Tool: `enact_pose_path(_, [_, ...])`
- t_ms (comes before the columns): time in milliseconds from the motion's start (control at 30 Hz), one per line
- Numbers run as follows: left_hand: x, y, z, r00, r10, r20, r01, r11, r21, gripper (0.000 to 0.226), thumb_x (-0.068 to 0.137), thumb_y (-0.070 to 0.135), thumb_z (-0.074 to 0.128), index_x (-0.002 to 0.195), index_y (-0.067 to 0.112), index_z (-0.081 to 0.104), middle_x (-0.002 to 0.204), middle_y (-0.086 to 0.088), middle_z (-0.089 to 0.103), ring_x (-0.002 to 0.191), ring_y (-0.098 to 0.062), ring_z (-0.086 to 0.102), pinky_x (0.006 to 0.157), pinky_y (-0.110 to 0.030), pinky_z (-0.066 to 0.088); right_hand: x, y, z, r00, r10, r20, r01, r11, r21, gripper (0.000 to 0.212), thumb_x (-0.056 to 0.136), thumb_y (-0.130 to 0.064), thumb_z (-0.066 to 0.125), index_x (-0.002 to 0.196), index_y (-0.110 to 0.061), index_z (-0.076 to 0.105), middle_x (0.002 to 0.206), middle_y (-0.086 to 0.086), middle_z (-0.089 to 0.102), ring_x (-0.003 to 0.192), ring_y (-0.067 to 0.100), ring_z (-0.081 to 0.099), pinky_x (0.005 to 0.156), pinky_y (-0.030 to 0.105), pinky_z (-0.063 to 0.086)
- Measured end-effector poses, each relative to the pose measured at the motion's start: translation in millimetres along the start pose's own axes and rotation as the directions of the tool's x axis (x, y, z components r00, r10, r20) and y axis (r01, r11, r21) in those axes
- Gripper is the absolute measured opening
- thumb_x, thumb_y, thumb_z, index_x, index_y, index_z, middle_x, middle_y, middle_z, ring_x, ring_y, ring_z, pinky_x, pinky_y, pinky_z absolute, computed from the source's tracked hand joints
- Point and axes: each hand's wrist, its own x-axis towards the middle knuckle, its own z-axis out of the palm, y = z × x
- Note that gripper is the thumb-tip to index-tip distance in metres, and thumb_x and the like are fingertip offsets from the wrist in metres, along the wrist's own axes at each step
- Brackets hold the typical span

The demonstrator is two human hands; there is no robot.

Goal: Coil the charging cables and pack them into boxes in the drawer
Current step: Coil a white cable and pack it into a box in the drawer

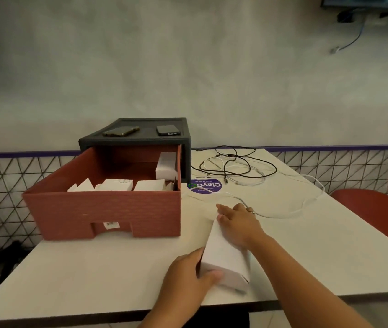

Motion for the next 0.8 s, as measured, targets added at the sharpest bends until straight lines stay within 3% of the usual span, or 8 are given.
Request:
enact_pose_path(200, [-2, -2, -3, 0.992, -0.086, -0.089, 0.089, 0.996, 0.022, 0.019, 0.083, 0.028, 0.067, 0.096, 0.039, 0.057, 0.087, 0.024, 0.058, 0.087, 0.0, 0.056, 0.068, -0.005, 0.036, -22, 24, -15, 0.989, 0.141, -0.031, -0.139, 0.988, 0.066, 0.042, 0.096, -0.04, 0.025, 0.138, -0.037, 0.034, 0.129, 0.015, 0.043, 0.124, 0.04, 0.036, 0.102, 0.043, 0.032])
enact_pose_path(300, [-1, 0, -2, 0.963, -0.185, -0.197, 0.177, 0.983, -0.057, 0.033, 0.089, 0.034, 0.058, 0.121, 0.025, 0.057, 0.111, 0.008, 0.063, 0.096, -0.005, 0.053, 0.081, -0.015, 0.034, -38, 26, -22, 0.979, 0.189, -0.073, -0.187, 0.982, 0.021, 0.039, 0.098, -0.035, 0.023, 0.134, -0.03, 0.037, 0.125, 0.015, 0.049, 0.118, 0.039, 0.042, 0.095, 0.04, 0.037])
enact_pose_path(433, [3, 1, 8, 0.968, -0.233, -0.098, 0.223, 0.969, -0.103, 0.058, 0.088, 0.048, 0.049, 0.137, 0.017, 0.043, 0.131, 0.002, 0.056, 0.118, -0.014, 0.052, 0.102, -0.033, 0.04, -56, 18, -23, 0.965, 0.228, -0.13, -0.227, 0.974, 0.02, 0.028, 0.097, -0.027, 0.022, 0.116, -0.018, 0.04, 0.114, 0.015, 0.057, 0.108, 0.037, 0.051, 0.078, 0.038, 0.037])
enact_pose_path(567, [5, 3, 13, 0.969, -0.235, -0.072, 0.229, 0.97, -0.081, 0.077, 0.085, 0.047, 0.054, 0.148, 0.018, 0.021, 0.146, 0.001, 0.041, 0.132, -0.018, 0.04, 0.11, -0.038, 0.032, -78, 16, -24, 0.979, 0.151, -0.135, -0.154, 0.988, -0.012, 0.012, 0.097, -0.014, 0.024, 0.094, -0.011, 0.035, 0.11, 0.01, 0.053, 0.098, 0.033, 0.055, 0.08, 0.039, 0.044])
enact_pose_path(667, [3, 6, 13, 0.972, -0.222, -0.078, 0.214, 0.971, -0.105, 0.076, 0.086, 0.048, 0.051, 0.149, 0.02, 0.02, 0.149, 0.005, 0.035, 0.135, -0.016, 0.035, 0.113, -0.035, 0.027, -91, 26, -16, 0.959, 0.196, -0.206, -0.127, 0.943, 0.308, 0.006, 0.095, -0.02, 0.034, 0.098, -0.015, 0.036, 0.096, 0.006, 0.056, 0.085, 0.028, 0.052, 0.069, 0.034, 0.036])
enact_pose_path(800, [-6, 19, 16, 0.972, -0.136, -0.189, 0.098, 0.975, -0.199, 0.055, 0.096, 0.036, 0.045, 0.146, 0.021, 0.028, 0.152, 0.011, 0.02, 0.139, -0.003, 0.019, 0.105, -0.013, 0.014, -104, 32, -12, 0.941, 0.261, -0.213, -0.028, 0.69, 0.723, 0.012, 0.088, -0.012, 0.046, 0.1, -0.015, 0.047, 0.093, 0.003, 0.055, 0.077, 0.014, 0.049, 0.062, 0.029, 0.037])
